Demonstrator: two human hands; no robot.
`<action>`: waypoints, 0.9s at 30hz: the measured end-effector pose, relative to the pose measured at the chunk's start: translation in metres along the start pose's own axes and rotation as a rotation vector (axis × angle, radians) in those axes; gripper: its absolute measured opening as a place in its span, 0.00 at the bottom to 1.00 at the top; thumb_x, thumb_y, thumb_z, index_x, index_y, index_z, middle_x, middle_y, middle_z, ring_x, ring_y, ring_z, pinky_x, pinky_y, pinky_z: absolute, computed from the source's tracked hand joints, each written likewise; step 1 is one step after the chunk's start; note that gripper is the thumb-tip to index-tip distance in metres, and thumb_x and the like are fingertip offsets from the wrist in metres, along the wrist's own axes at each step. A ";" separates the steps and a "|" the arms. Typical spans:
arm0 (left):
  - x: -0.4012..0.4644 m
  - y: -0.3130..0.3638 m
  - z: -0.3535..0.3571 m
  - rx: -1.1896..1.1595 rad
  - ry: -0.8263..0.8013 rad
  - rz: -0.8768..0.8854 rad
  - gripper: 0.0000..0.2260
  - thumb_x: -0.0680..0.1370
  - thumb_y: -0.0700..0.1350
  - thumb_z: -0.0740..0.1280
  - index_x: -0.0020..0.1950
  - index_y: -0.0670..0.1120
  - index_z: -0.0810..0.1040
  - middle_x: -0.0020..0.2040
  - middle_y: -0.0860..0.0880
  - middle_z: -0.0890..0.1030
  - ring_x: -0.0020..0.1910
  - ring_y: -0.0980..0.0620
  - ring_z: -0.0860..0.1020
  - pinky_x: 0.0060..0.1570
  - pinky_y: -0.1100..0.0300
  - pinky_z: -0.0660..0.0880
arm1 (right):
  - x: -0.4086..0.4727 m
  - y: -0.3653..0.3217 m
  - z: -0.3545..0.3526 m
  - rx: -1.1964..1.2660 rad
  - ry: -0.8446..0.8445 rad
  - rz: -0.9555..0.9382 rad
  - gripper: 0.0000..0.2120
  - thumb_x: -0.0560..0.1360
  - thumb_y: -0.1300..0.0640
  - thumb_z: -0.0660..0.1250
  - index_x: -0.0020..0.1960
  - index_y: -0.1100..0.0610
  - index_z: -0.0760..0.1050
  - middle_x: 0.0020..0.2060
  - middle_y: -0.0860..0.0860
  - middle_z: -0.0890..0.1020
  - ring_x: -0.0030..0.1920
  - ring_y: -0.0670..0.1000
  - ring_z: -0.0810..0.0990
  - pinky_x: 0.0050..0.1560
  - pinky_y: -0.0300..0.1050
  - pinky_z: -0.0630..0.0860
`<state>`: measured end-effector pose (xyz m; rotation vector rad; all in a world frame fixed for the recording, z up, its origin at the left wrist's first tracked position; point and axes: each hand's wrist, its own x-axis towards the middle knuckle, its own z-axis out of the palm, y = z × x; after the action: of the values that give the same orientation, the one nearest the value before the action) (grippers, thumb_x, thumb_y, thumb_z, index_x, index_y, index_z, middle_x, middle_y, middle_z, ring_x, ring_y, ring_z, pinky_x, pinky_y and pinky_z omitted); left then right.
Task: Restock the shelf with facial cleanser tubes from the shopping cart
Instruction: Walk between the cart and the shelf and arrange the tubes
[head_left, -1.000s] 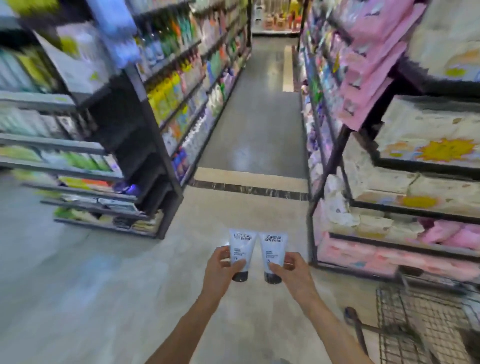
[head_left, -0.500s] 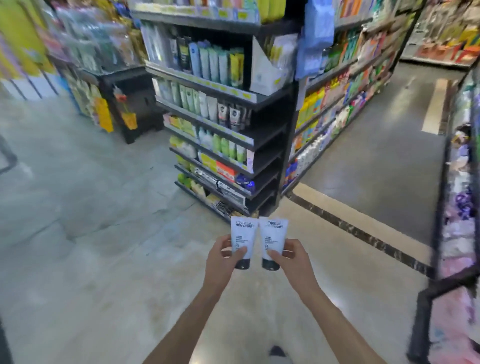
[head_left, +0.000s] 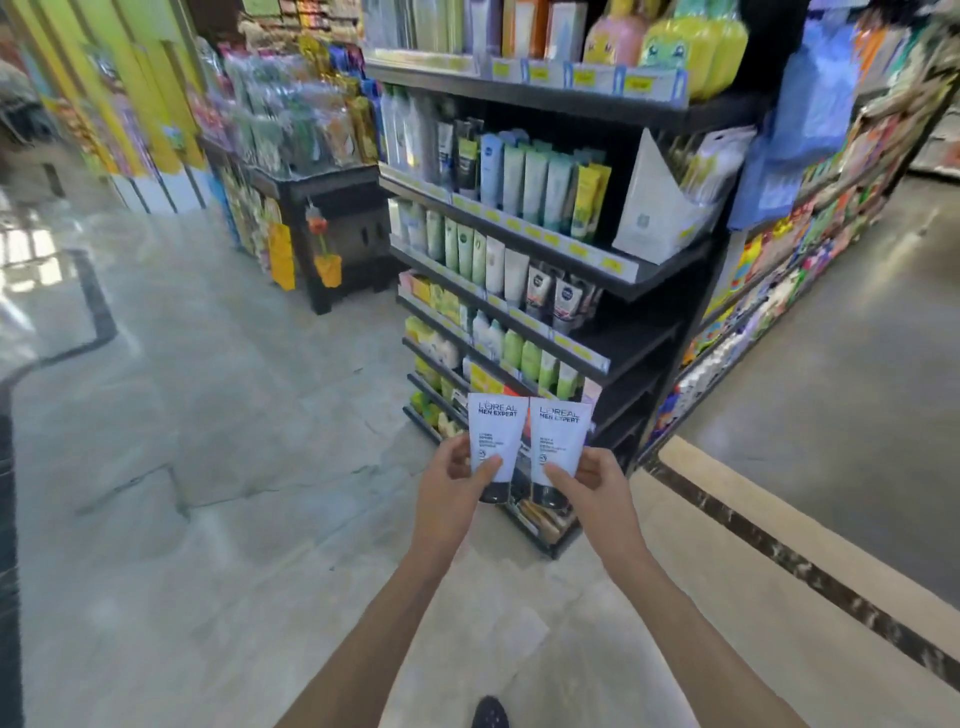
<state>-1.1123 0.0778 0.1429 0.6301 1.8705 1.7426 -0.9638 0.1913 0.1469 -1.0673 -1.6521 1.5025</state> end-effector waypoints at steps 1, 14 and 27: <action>0.021 0.003 0.001 0.000 -0.012 0.005 0.19 0.76 0.50 0.76 0.65 0.54 0.78 0.55 0.58 0.85 0.51 0.56 0.83 0.50 0.59 0.81 | 0.019 -0.005 0.006 -0.007 0.015 -0.013 0.16 0.74 0.52 0.77 0.57 0.52 0.75 0.52 0.45 0.84 0.50 0.42 0.83 0.48 0.38 0.79; 0.238 0.067 0.046 -0.058 -0.256 0.125 0.15 0.76 0.54 0.75 0.61 0.60 0.77 0.53 0.64 0.83 0.53 0.61 0.81 0.53 0.62 0.79 | 0.197 -0.070 0.036 -0.050 0.234 -0.110 0.17 0.75 0.46 0.75 0.59 0.46 0.74 0.54 0.43 0.83 0.53 0.41 0.81 0.52 0.42 0.81; 0.429 0.118 0.100 -0.076 -0.635 0.184 0.15 0.77 0.48 0.76 0.61 0.57 0.78 0.53 0.62 0.84 0.50 0.65 0.81 0.50 0.67 0.79 | 0.336 -0.128 0.059 -0.036 0.597 -0.139 0.18 0.76 0.48 0.74 0.62 0.53 0.75 0.54 0.45 0.84 0.54 0.45 0.83 0.51 0.39 0.81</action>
<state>-1.3770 0.4376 0.2338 1.1903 1.3307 1.4688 -1.1855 0.4620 0.2476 -1.2414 -1.2971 0.9396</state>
